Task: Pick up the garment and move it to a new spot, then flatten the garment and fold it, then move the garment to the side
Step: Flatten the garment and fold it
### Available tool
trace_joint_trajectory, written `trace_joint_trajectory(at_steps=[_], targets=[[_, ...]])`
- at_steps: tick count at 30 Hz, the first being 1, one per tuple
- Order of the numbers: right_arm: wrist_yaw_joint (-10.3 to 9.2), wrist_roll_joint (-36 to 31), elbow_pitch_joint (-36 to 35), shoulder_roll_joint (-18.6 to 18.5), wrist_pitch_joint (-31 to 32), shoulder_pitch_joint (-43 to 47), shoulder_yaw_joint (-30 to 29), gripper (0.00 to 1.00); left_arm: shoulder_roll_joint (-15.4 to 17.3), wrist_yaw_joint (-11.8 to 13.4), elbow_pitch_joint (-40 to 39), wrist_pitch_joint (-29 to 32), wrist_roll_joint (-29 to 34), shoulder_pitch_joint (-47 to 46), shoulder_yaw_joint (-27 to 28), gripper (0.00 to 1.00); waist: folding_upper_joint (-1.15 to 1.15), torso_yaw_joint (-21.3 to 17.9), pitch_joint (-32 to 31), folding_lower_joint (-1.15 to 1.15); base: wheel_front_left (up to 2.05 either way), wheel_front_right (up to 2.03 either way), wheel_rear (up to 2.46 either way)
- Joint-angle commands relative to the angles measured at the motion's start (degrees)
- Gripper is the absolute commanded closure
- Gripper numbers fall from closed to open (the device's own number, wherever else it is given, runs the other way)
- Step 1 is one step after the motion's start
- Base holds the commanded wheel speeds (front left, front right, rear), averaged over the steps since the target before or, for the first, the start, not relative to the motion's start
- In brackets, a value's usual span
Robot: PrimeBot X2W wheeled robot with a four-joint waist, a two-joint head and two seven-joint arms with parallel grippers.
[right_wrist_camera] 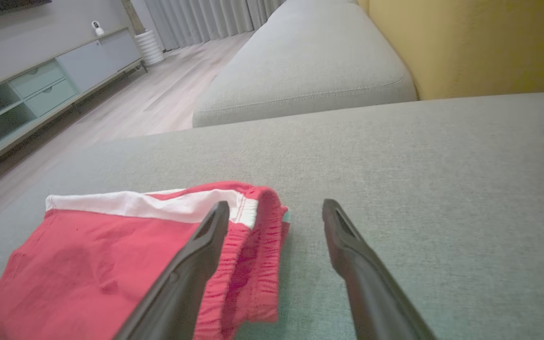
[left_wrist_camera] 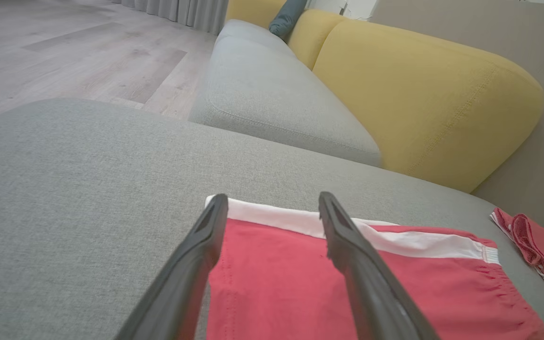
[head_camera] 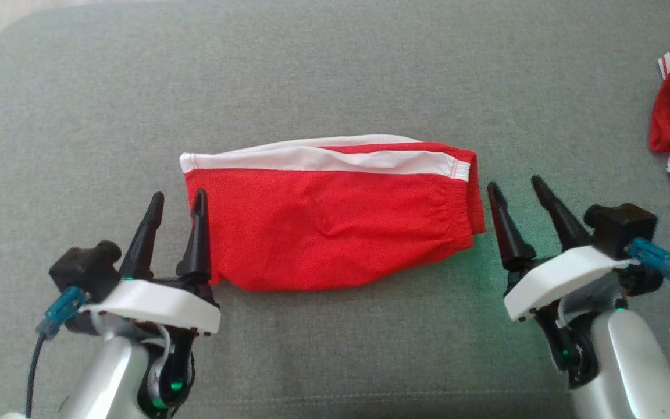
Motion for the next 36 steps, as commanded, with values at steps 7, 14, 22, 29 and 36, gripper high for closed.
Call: trace_joint_trajectory(at_steps=[7,14,22,29,36], targets=[[0.37,0.1,3.5,-0.8,7.0,-4.2,2.2,0.00,-1.0,0.1,-1.3,-0.9,1.3,-0.7,1.7,0.00,0.00,2.5,-1.3,0.00,0.00,0.00,0.00],[0.37,0.7,11.9,-1.8,11.5,-8.8,1.2,0.00,-1.7,-0.2,-0.5,-1.2,2.3,-0.6,1.8,0.00,0.00,4.9,-1.1,0.00,0.00,0.00,0.00],[0.37,4.9,20.1,-2.7,16.5,-12.8,0.8,0.00,-2.5,-0.5,0.2,-1.3,2.9,-0.6,2.3,0.00,0.00,6.8,-0.8,0.00,0.00,0.00,0.00],[0.37,9.8,22.9,-4.6,19.9,-16.2,2.4,1.00,-2.8,-0.7,0.2,-1.3,3.4,-0.6,3.2,0.00,0.00,6.6,-0.5,0.00,0.00,0.00,0.00],[0.37,11.8,21.4,-9.7,22.5,-18.0,1.5,1.00,-3.0,-0.9,-0.3,-1.3,3.5,-0.4,3.5,0.00,0.00,4.9,-0.2,0.00,0.00,0.00,0.00]])
